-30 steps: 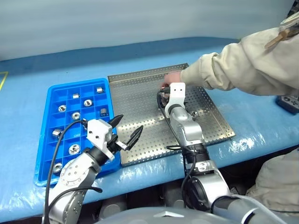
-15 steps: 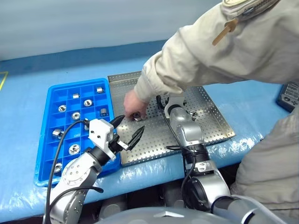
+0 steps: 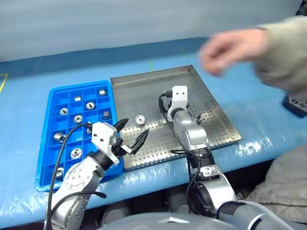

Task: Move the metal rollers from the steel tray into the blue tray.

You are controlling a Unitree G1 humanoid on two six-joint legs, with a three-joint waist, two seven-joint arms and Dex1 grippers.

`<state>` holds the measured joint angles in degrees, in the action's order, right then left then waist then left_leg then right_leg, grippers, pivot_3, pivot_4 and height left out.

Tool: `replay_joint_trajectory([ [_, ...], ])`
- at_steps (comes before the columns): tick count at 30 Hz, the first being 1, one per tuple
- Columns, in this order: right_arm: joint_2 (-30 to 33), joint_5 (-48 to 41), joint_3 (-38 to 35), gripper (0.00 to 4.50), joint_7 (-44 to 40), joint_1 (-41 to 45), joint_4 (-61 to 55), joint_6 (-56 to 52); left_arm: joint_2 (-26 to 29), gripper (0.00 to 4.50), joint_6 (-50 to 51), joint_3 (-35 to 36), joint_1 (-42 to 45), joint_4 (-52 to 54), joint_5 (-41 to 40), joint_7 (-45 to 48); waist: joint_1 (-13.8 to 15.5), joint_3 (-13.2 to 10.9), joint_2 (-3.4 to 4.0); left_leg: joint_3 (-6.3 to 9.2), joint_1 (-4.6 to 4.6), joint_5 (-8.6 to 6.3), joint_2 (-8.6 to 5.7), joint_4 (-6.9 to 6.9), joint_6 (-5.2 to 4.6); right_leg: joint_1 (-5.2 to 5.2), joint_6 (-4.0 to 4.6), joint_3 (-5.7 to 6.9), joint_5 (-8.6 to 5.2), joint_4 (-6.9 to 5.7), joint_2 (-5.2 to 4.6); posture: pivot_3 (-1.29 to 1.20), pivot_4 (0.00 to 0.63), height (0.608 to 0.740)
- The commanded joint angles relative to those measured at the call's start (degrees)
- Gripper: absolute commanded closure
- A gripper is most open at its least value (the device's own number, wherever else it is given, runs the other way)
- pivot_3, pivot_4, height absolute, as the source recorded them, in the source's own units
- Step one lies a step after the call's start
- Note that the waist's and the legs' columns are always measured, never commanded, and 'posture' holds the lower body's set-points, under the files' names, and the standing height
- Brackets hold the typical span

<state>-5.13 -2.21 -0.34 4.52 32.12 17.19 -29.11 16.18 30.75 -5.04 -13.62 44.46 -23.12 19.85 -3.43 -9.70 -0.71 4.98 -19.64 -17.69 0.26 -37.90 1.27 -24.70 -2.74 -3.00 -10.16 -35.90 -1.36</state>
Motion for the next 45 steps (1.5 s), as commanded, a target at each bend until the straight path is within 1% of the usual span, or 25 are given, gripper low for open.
replay_joint_trajectory([
  [1,-0.43,-2.91,2.64,0.00,-6.34,-0.19,-5.20,-3.85,0.24,0.07,-0.29,-0.29,0.31,1.73,-0.65,-0.29,-0.01,-0.01,0.01,0.00,0.00,0.00,0.00,0.00,0.00,0.00,0.00,0.00,0.00,0.00,0.00,0.04,0.150,0.740],
  [6,0.57,-5.61,7.63,0.00,-15.46,-0.69,-11.25,-8.28,0.21,0.07,-0.30,-0.35,0.16,1.85,-0.75,-0.55,0.01,-0.03,0.05,0.02,-0.01,0.00,0.01,0.02,0.00,-0.02,0.00,0.02,0.00,0.00,0.00,0.04,0.150,0.740],
  [9,1.91,-5.97,10.50,0.00,-19.37,-0.75,-13.83,-9.56,0.25,0.07,-0.28,-0.38,0.18,1.90,-0.84,-0.71,0.10,-0.03,0.04,0.03,-0.01,0.00,0.01,0.02,0.00,-0.02,0.00,0.02,-0.01,0.00,0.00,0.05,0.150,0.740],
  [12,4.67,-4.82,14.93,0.00,-23.85,-0.70,-15.64,-9.19,0.31,0.07,-0.51,-0.21,0.01,2.06,-0.54,-1.07,0.42,-0.03,0.04,0.02,-0.01,0.00,0.00,0.00,0.00,-0.01,-0.05,0.02,-0.10,0.01,0.00,0.05,0.150,0.740],
  [15,6.80,-3.64,17.69,0.00,-26.22,-0.47,-15.97,-8.01,0.40,0.07,-1.11,0.31,-0.47,2.35,0.29,-1.81,0.56,-0.03,0.04,0.02,-0.02,0.00,0.00,0.00,0.00,-0.02,0.03,0.02,-0.23,0.02,-0.01,0.05,0.150,0.740],
  [21,8.88,-1.28,20.01,0.00,-28.04,0.33,-13.67,-5.42,1.72,0.07,-2.38,3.76,-3.34,3.56,0.65,-2.26,0.64,-0.03,0.04,0.02,-0.02,0.00,0.01,0.02,0.01,-0.05,0.04,0.02,-0.22,-0.01,0.00,0.07,0.150,0.740],
  [26,8.59,-0.73,20.39,0.00,-29.42,0.82,-10.13,-4.56,2.47,0.07,-3.34,4.51,-4.99,3.86,0.34,-1.76,1.32,-0.03,0.04,0.01,-0.02,0.00,0.01,0.01,0.01,-0.05,0.03,0.02,-0.24,0.00,0.00,0.09,0.150,0.740],
  [31,7.11,-0.80,19.30,0.00,-29.24,1.04,-5.11,-3.57,2.74,0.07,-4.33,3.92,-5.77,3.83,1.03,-1.67,1.81,-0.03,0.04,0.01,-0.02,0.00,0.01,0.01,0.01,-0.04,0.05,0.02,-0.23,0.00,0.00,0.10,0.150,0.740],
  [39,5.13,-0.75,15.28,0.00,-25.38,1.00,-0.78,-3.03,2.69,0.07,-6.02,3.49,-7.14,3.37,4.09,-2.96,2.23,-0.03,0.04,0.01,-0.03,0.00,0.01,0.02,0.01,-0.05,0.10,0.02,-0.21,0.00,-0.01,0.11,0.150,0.740],
  [42,4.84,-0.81,14.56,0.62,-24.99,0.70,-0.71,-3.21,1.95,0.00,-7.23,2.80,-8.15,2.55,5.03,-3.15,2.26,-0.04,0.04,0.01,-0.02,0.00,0.01,0.03,0.01,-0.06,0.09,0.03,-0.21,0.00,0.00,0.11,0.150,0.740],
  [45,4.82,-0.83,14.60,1.61,-25.32,-0.04,-2.13,-3.73,1.23,0.00,-9.15,1.68,-9.14,1.46,6.56,-3.47,2.26,-0.04,0.04,0.01,-0.03,0.00,0.01,0.03,0.01,-0.06,0.08,0.03,-0.24,0.00,0.00,0.12,0.150,0.740],
])
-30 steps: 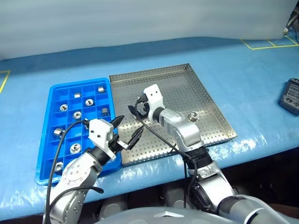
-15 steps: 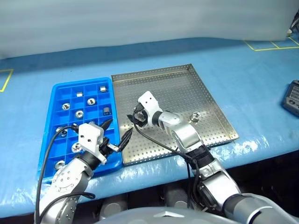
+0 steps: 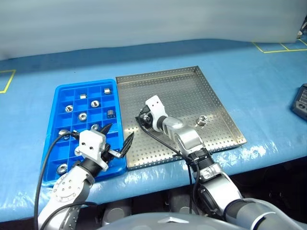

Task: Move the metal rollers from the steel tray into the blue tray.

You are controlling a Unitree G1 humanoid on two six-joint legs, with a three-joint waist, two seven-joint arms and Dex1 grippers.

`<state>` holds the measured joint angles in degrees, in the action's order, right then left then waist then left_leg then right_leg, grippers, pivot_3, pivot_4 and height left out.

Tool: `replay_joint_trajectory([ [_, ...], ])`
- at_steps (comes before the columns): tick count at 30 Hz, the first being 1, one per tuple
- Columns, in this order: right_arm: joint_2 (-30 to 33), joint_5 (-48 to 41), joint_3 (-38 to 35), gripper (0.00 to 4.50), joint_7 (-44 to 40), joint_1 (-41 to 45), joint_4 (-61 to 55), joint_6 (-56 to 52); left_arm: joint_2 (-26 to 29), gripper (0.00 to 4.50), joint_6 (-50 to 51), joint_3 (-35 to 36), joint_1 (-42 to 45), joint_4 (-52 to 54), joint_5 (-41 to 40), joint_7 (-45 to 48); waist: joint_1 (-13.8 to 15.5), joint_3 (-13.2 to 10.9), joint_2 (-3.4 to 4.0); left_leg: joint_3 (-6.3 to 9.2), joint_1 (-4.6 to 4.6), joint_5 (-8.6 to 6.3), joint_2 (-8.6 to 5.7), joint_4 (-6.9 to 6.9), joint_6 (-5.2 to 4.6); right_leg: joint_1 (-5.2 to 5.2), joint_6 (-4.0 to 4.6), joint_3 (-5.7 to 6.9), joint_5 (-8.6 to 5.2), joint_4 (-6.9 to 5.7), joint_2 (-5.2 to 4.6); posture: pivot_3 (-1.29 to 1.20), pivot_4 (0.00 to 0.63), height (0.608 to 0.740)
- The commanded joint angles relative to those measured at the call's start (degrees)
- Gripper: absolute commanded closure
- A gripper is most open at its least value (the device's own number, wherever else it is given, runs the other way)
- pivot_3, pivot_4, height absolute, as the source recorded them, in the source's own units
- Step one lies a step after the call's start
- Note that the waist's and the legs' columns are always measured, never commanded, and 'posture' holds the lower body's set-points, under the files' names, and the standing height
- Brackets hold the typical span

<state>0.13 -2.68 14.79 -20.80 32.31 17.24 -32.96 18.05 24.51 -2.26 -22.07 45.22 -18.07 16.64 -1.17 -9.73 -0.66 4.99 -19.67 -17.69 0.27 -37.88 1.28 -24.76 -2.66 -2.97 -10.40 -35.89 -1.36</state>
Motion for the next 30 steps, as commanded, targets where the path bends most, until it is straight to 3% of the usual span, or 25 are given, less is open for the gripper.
replay_joint_trajectory([
  [1,-0.45,-0.40,-0.51,1.90,-0.02,-0.51,-2.95,-0.22,-0.81,0.00,-4.02,-1.71,-1.16,0.10,2.61,-0.54,-0.02,0.00,0.00,0.00,0.01,0.00,0.00,0.00,0.00,0.00,0.00,0.00,0.00,0.00,0.00,0.12,0.150,0.740],
  [3,-0.39,-0.42,-0.43,2.65,-0.06,-0.85,-3.98,-0.62,-1.05,0.00,-5.72,-2.56,-1.81,-0.76,4.19,-0.81,0.03,0.00,0.00,0.00,0.00,0.00,0.00,0.00,0.00,0.00,0.00,0.00,0.00,0.00,0.00,0.12,0.150,0.740],
  [4,-0.43,-0.59,-0.54,2.78,-0.08,-1.05,-4.82,-0.98,-1.52,0.00,-6.36,-2.80,-2.18,-1.13,4.45,-1.00,0.07,0.00,0.00,0.00,0.00,0.00,0.00,0.01,0.00,0.00,0.01,0.00,-0.01,0.00,0.00,0.13,0.150,0.740],
  [14,-1.24,-1.84,2.10,2.76,-3.88,3.18,-14.00,-2.90,-4.36,0.00,-13.65,-2.97,-7.38,-2.33,7.20,-2.33,0.51,-0.02,0.03,-0.01,-0.08,0.00,0.02,0.02,0.00,-0.12,-0.11,0.02,-0.09,-0.02,0.01,0.19,0.150,0.740],
  [22,-4.11,-2.01,6.55,2.76,-7.93,7.63,-13.49,-1.16,-7.34,0.00,-17.92,0.30,-10.62,-1.25,7.41,-4.89,1.45,-0.03,0.03,0.03,-0.08,0.00,0.04,0.07,0.00,-0.13,-0.09,0.10,-0.10,-0.03,0.00,0.26,0.150,0.740],
  [30,-6.25,-2.10,13.37,2.76,-10.64,2.42,-15.23,-2.12,-7.74,0.00,-19.34,0.83,-14.61,-0.72,6.16,-4.43,3.36,-0.02,0.02,0.03,-0.29,0.00,0.04,0.11,0.00,-0.38,-0.04,0.13,-0.13,-0.04,-0.02,0.28,0.150,0.740],
])
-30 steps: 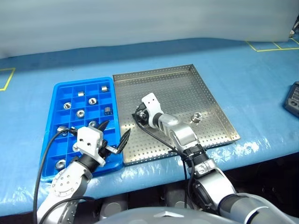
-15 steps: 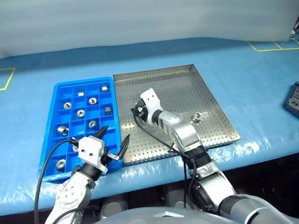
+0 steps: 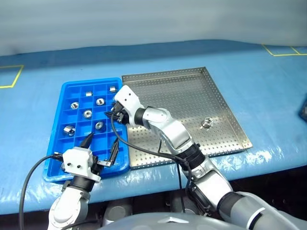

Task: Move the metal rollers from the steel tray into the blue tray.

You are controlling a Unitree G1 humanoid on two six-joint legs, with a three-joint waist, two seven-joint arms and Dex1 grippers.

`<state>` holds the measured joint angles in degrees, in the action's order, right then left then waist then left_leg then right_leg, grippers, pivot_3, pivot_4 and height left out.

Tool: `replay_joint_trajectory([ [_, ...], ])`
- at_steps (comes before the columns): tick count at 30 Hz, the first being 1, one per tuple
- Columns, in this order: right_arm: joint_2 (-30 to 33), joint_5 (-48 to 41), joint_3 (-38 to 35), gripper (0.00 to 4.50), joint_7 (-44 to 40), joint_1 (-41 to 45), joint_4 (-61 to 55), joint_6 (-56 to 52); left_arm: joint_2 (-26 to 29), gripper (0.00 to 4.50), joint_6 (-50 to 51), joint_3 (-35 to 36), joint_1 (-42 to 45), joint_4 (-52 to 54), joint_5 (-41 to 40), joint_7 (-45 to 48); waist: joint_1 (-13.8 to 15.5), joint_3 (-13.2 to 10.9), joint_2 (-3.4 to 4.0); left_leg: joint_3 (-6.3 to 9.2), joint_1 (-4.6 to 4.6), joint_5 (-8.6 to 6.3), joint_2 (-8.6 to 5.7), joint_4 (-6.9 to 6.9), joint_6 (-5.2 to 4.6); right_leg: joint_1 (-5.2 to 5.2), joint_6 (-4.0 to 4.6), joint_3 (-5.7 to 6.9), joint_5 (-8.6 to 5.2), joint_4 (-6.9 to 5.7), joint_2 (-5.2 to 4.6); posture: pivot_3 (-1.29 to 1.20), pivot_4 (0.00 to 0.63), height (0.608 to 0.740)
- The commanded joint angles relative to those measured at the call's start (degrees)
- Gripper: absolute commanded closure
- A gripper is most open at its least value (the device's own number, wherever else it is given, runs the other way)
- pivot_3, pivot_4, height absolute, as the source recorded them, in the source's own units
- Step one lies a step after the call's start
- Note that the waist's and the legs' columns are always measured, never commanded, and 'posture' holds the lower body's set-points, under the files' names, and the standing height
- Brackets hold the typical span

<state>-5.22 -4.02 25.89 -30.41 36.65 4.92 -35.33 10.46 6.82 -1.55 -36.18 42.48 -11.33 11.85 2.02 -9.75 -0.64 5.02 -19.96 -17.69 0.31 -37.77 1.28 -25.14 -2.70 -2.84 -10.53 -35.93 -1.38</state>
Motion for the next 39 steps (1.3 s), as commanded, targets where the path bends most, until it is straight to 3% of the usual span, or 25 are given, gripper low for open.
replay_joint_trajectory([
  [1,-0.85,-0.76,2.86,2.76,-1.19,-2.85,-2.91,0.22,-0.22,0.00,-1.73,0.04,-0.54,1.89,-0.71,0.43,0.30,0.00,0.00,-0.01,-0.02,0.00,0.00,0.00,0.00,-0.01,0.01,-0.01,-0.01,0.00,0.00,0.28,0.150,0.740],
  [10,1.67,-0.46,3.99,2.76,-1.54,-7.21,-3.64,-2.26,0.05,0.00,-1.51,-0.65,-0.35,1.01,-1.26,1.96,0.26,-0.01,0.00,-0.04,-0.04,0.02,0.01,-0.07,0.03,-0.04,0.00,-0.01,-0.02,-0.06,0.02,0.24,0.150,0.740],
  [19,2.48,-1.48,1.40,0.02,0.62,-8.85,-8.00,-5.89,1.04,0.00,-0.47,-1.02,1.61,-0.36,-2.31,4.41,0.23,0.01,0.01,-0.04,-0.02,0.02,0.00,-0.11,0.03,0.01,-0.01,-0.01,-0.01,-0.04,0.00,0.18,0.150,0.740],
  [29,3.88,-1.44,-16.78,0.02,14.71,-9.24,-12.98,-8.14,4.42,0.00,2.40,-2.65,7.40,-2.84,-3.39,8.06,-1.38,0.02,0.03,-0.04,0.00,0.02,-0.01,-0.14,0.04,0.05,-0.05,-0.03,0.02,-0.05,0.00,0.07,0.150,0.740],
  [39,11.76,1.28,-24.72,0.02,21.81,-15.02,-19.18,-12.13,6.72,0.00,5.56,-6.91,14.85,-6.20,-3.91,12.45,-4.55,0.05,0.09,-0.08,-0.01,0.00,-0.02,-0.12,0.01,0.05,0.13,-0.08,0.24,-0.03,0.00,-0.03,0.150,0.740],
])
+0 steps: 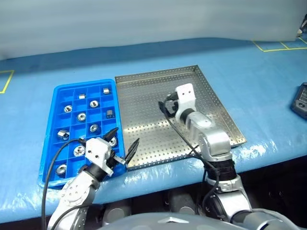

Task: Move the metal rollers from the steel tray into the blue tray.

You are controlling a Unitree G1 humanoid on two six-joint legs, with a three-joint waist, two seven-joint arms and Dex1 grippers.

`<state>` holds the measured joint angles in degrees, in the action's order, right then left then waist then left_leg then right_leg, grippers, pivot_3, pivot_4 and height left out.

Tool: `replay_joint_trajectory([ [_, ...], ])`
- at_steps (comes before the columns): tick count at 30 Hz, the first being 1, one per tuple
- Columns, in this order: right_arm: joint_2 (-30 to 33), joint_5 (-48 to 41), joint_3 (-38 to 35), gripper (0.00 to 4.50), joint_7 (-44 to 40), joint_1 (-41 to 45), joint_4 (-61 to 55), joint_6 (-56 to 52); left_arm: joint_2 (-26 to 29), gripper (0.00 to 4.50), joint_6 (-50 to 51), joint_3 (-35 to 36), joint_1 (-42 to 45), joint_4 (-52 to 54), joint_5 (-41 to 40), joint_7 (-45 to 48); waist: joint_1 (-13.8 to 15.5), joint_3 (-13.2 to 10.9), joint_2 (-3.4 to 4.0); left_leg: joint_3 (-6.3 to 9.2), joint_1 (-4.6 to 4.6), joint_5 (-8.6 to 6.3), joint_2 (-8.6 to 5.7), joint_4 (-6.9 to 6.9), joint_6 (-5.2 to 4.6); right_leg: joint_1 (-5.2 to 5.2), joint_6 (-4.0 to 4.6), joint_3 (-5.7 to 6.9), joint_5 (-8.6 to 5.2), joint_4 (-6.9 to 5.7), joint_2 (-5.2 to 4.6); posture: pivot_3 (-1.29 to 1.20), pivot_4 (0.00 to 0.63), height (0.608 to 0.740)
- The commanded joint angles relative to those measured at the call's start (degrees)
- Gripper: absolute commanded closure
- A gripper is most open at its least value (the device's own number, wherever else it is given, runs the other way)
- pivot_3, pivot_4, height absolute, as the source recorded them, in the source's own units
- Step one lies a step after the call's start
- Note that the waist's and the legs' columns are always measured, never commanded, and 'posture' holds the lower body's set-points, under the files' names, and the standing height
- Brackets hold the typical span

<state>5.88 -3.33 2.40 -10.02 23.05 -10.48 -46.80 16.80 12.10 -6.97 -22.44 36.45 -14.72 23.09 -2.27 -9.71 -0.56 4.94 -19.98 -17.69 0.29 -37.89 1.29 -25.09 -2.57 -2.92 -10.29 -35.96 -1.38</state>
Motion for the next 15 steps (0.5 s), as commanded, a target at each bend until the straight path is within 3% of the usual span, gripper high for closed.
replay_joint_trajectory([
  [1,0.93,0.62,-1.56,0.02,1.87,-2.22,-4.35,-1.04,0.39,0.00,0.38,-1.85,1.62,-0.45,-0.46,1.36,-0.62,0.01,0.02,-0.02,0.00,0.00,0.00,0.00,0.00,0.00,0.00,-0.03,0.00,-0.01,0.00,-0.04,0.150,0.740],
  [7,2.55,2.11,-3.04,0.02,4.67,-8.04,-6.50,-2.52,0.95,0.00,0.98,-2.92,3.05,-1.12,-0.64,2.48,-2.11,0.04,0.06,-0.17,0.09,-0.01,0.01,-0.03,-0.01,0.03,-0.27,-0.24,-0.15,-0.03,0.07,-0.07,0.150,0.740],
  [15,1.31,1.18,-6.03,0.02,7.06,-9.64,-4.07,-1.83,0.69,0.00,1.16,-3.37,3.37,-1.22,-0.75,2.67,-2.65,0.04,0.06,-0.51,0.26,-0.02,0.00,-0.08,-0.04,0.24,-0.39,-0.65,-0.10,-0.03,0.16,-0.06,0.150,0.740],
])
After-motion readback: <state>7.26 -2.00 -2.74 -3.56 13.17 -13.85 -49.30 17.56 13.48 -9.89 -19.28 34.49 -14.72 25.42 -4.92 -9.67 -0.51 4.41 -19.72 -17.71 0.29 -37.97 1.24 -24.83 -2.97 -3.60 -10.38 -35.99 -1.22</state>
